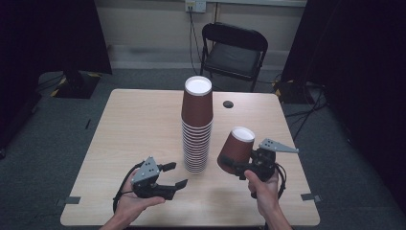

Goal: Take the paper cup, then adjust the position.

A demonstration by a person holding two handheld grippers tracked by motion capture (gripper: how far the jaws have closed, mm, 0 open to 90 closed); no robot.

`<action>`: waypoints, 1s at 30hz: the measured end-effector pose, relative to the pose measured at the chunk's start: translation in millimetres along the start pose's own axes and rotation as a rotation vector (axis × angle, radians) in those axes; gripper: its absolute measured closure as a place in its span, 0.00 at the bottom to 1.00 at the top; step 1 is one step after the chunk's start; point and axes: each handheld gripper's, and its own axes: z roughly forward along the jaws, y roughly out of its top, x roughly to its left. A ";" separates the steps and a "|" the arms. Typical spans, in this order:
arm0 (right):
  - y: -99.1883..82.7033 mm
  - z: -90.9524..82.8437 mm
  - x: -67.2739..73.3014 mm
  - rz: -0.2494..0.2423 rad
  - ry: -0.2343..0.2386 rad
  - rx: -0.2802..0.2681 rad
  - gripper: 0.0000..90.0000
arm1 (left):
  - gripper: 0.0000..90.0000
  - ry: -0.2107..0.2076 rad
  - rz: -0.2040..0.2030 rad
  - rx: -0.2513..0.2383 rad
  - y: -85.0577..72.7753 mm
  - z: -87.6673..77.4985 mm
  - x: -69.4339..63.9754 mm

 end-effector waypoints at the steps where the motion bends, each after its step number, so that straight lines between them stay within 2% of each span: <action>1: -4.2 -0.3 2.8 0.015 0.010 0.000 0.15 | 0.30 -0.007 0.004 0.000 1.3 1.1 -0.8; 4: -7.4 -0.9 4.7 0.038 0.020 -0.007 0.15 | 0.30 -0.019 0.012 -0.015 5.2 6.4 -4.3; 6: -9.1 -1.3 6.5 0.065 0.043 -0.012 0.15 | 0.27 -0.028 0.028 -0.020 9.6 10.2 -6.6; 8: -10.5 -1.0 8.0 0.068 0.048 -0.015 0.15 | 0.26 -0.031 0.037 -0.042 13.0 13.0 -9.6; 10: -12.2 -0.4 9.7 0.077 0.064 -0.012 0.15 | 0.26 -0.053 0.032 -0.060 14.3 15.0 -11.1; 13: -13.9 0.1 12.5 0.082 0.073 -0.005 0.15 | 0.26 -0.051 0.067 -0.063 16.0 19.3 -15.0; 14: -14.6 1.0 13.8 0.092 0.077 -0.007 0.15 | 0.30 -0.043 0.089 -0.066 16.6 22.0 -16.5; 17: -15.6 2.8 15.2 0.103 0.090 -0.010 0.15 | 0.31 -0.034 0.110 -0.077 17.2 26.0 -18.5; 19: -16.4 5.6 17.2 0.117 0.096 -0.010 0.15 | 0.32 -0.035 0.108 -0.090 17.8 30.3 -20.5; 21: -16.2 10.5 20.5 0.142 0.131 -0.019 0.15 | 0.37 -0.028 0.131 -0.117 17.4 34.4 -23.3; 24: -14.7 14.5 25.1 0.148 0.155 -0.024 0.15 | 0.40 -0.016 0.130 -0.160 17.6 37.2 -27.0; 26: -14.5 16.5 28.2 0.156 0.170 -0.029 0.15 | 0.42 -0.017 0.134 -0.171 17.9 37.1 -28.5; 28: -15.4 18.1 30.5 0.168 0.184 -0.032 0.15 | 0.42 -0.001 0.141 -0.186 17.4 36.5 -30.5; 30: -16.8 19.2 32.0 0.178 0.195 -0.028 0.15 | 0.44 -0.007 0.140 -0.196 16.7 37.4 -33.5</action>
